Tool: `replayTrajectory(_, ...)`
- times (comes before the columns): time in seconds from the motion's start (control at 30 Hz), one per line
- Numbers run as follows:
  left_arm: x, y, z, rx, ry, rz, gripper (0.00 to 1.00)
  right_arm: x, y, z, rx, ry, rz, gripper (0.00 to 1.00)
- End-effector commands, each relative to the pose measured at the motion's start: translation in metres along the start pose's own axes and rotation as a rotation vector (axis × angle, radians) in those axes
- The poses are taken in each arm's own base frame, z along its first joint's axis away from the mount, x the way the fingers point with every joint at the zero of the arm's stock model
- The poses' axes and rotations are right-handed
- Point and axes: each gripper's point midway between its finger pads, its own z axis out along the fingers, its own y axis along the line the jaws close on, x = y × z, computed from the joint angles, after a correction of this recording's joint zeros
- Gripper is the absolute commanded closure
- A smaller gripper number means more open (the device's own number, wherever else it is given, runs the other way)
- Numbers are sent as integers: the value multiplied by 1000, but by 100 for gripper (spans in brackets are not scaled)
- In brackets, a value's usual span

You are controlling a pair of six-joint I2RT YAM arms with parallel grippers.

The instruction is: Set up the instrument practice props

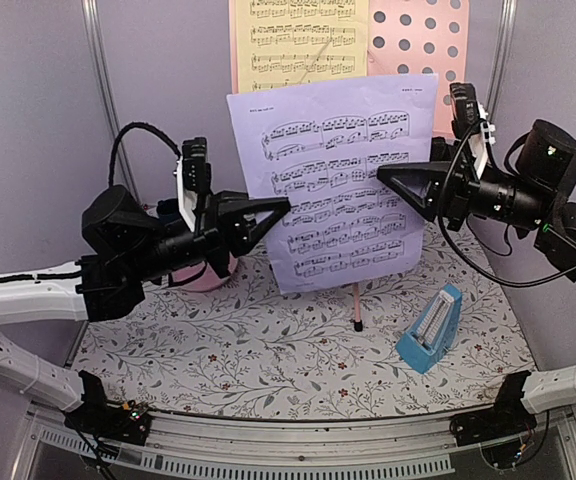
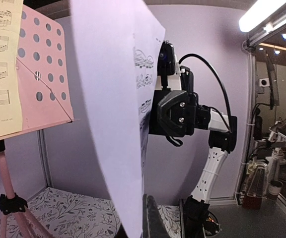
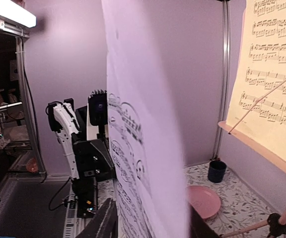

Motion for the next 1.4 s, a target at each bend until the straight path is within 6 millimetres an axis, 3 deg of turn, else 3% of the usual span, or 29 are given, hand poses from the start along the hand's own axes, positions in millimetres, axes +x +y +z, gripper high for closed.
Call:
replayTrajectory(0.0,-29,34,4,-207,-30,-10,100,-31,-39,-24,262,-86,-38,48)
replayTrajectory(0.07,-40,49,5,-279,-27,-8,100,-43,-57,-35,377,-109,-57,40)
replayTrajectory(0.3,-80,86,6,-425,-41,-17,100,-83,-121,-62,788,-120,-175,42)
replayTrajectory(0.53,-106,102,6,-481,-71,0,100,-103,-156,-46,937,-61,-277,53)
replayTrajectory(0.87,-136,106,4,-491,-119,62,100,-89,-193,-2,982,55,-353,57)
replayTrajectory(1.1,-141,110,10,-485,-106,100,100,-85,-210,6,1046,89,-417,61)
replayTrajectory(1.37,-147,114,18,-471,-90,144,100,-81,-219,7,1093,126,-457,79)
